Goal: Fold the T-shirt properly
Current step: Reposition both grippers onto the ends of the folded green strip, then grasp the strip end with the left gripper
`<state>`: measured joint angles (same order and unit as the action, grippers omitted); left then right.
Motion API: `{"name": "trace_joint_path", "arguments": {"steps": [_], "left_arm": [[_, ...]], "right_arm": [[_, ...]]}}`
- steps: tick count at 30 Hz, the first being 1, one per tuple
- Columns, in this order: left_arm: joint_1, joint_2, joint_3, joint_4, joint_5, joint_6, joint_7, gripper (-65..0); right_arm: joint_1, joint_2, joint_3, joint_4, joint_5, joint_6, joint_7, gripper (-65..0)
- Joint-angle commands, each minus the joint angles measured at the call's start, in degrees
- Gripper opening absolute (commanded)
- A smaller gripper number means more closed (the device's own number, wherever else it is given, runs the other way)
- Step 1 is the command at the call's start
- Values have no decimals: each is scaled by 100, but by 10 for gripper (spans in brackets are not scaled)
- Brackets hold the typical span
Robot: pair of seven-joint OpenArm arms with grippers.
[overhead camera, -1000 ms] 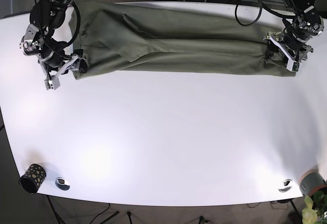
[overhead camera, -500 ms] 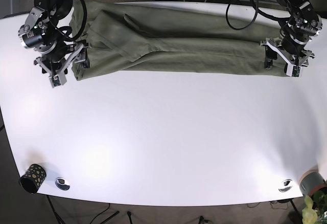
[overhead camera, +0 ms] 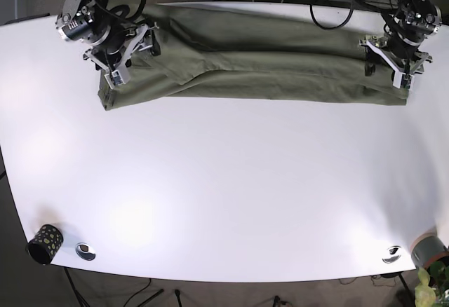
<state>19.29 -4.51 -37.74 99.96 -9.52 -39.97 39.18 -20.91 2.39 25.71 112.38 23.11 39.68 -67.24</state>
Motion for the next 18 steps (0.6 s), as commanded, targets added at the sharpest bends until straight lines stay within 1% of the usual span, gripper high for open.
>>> {"name": "trace_joint_path", "arguments": {"steps": [1, 2, 4, 7, 10, 13, 18], "left_arm": [[27, -72, -29, -128, -20, -3, -142, -258], [27, -72, -37, -198, 33, -3, -151, -258], [27, -72, -37, -348, 121, -3, -151, -258], [10, -72, -37, -471, 112, -3, -151, -258], [10, -72, -37, -480, 130, -3, -151, -258], [-43, -63, -20, -480, 130, -3, -151, -258], [-465, -54, -29, -761, 139, -3, -107, -258]], "right_arm": [[-15, 90, -123, -86, 31, 32, 329, -214], [-15, 161, -202, -165, -48, 32, 425, -214], [11, 240, -404, -367, -390, 32, 663, -214], [99, 249, -615, -719, -997, 32, 1146, -214], [337, 231, -712, -1141, -1428, 32, 1533, -214], [688, 266, -703, -1616, -1498, 32, 1691, -214], [1392, 495, -695, -2407, -1489, 32, 1999, -214]]}}
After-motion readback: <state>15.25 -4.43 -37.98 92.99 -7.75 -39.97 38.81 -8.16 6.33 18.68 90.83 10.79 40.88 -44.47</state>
